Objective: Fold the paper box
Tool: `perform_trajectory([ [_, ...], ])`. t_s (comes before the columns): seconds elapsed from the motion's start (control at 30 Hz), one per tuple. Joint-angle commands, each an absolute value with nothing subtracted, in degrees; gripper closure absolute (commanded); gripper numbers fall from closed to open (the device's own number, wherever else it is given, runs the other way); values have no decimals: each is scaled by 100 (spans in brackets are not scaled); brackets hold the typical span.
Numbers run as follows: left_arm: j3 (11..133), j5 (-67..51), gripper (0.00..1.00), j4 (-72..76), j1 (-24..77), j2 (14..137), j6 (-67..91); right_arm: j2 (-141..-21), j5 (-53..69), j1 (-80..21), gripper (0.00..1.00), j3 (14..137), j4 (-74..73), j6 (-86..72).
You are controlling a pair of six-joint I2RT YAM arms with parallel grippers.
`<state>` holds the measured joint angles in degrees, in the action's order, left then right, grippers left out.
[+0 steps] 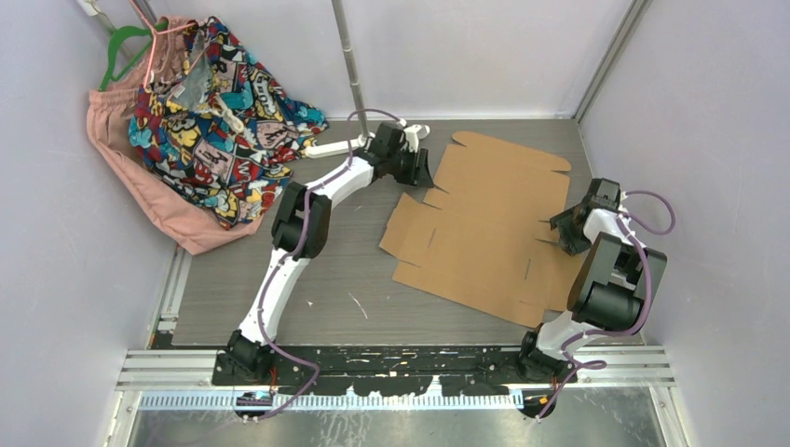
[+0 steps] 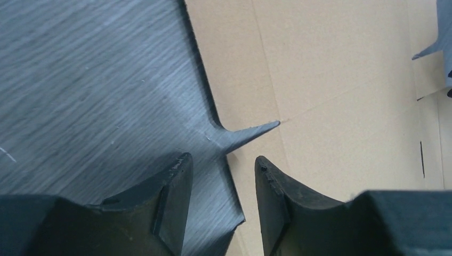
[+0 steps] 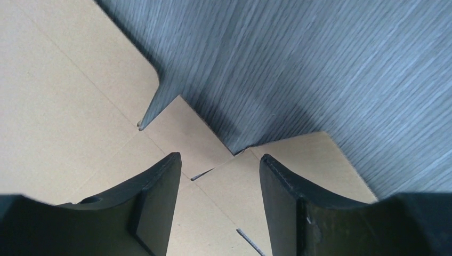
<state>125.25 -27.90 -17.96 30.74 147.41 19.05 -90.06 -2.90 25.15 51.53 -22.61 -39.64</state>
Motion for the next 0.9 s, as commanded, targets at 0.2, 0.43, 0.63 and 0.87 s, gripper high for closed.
perform_trajectory([
  [0.2,11567,-2980,54,-1572,3224,14255,1903,-8953,-219,2208,42,5235,-2099,-3973],
  [0.43,11404,-2959,55,-1539,3231,14022,1923,-8845,-304,2002,45,5307,-2191,-3973],
  [0.63,11373,-2913,55,-1570,3231,13857,1916,-8764,-395,1920,46,5386,-2269,-3963],
  [0.87,11398,-2829,64,-1601,3239,13762,1945,-8745,-370,1907,45,5499,-2326,-3976],
])
